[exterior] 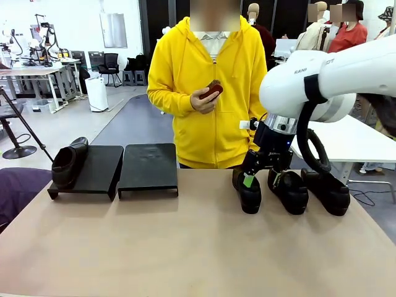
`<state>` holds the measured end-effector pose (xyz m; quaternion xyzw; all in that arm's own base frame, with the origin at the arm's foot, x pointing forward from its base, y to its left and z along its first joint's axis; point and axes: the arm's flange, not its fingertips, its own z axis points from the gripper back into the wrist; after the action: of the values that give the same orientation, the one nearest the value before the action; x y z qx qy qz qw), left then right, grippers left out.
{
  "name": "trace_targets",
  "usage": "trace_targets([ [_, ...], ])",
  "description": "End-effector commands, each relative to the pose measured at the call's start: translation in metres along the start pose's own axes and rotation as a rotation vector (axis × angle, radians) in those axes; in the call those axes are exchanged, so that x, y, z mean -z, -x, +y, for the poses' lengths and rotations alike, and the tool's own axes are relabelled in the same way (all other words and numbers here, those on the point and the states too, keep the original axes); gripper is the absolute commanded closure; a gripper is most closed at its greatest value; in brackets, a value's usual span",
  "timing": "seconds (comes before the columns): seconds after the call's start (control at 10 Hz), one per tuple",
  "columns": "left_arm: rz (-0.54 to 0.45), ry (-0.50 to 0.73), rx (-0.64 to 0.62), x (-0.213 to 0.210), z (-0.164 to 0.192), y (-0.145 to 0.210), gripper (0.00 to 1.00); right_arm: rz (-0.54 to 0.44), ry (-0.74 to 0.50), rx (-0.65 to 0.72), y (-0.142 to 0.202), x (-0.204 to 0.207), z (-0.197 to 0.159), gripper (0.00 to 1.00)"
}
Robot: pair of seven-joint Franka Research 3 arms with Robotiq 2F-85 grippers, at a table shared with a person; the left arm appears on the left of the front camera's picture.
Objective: Organize the shoes by placing them on the stand.
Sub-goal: Pick up one Shoe and place it in the middle of the table.
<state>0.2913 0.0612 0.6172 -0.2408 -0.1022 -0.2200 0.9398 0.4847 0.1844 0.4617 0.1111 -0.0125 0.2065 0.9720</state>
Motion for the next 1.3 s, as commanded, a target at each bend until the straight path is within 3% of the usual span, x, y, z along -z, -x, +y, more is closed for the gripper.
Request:
trace_targets([
  [0.0,0.0,0.011,0.011,-0.002,0.001,0.002,0.0,-0.037,-0.06,0.063,-0.053,0.015,-0.018,0.0],
  [0.7,0.0,0.011,0.011,-0.002,0.001,0.002,0.0,-0.06,-0.023,0.25,-0.145,0.09,-0.057,0.0],
  [1.1,0.0,0.011,0.011,-0.002,0.001,0.002,0.0,-0.053,0.072,0.316,-0.167,0.125,-0.062,0.0],
  [1.2,0.0,0.011,0.011,-0.002,0.001,0.002,0.0,-0.051,0.088,0.304,-0.166,0.126,-0.059,0.6],
])
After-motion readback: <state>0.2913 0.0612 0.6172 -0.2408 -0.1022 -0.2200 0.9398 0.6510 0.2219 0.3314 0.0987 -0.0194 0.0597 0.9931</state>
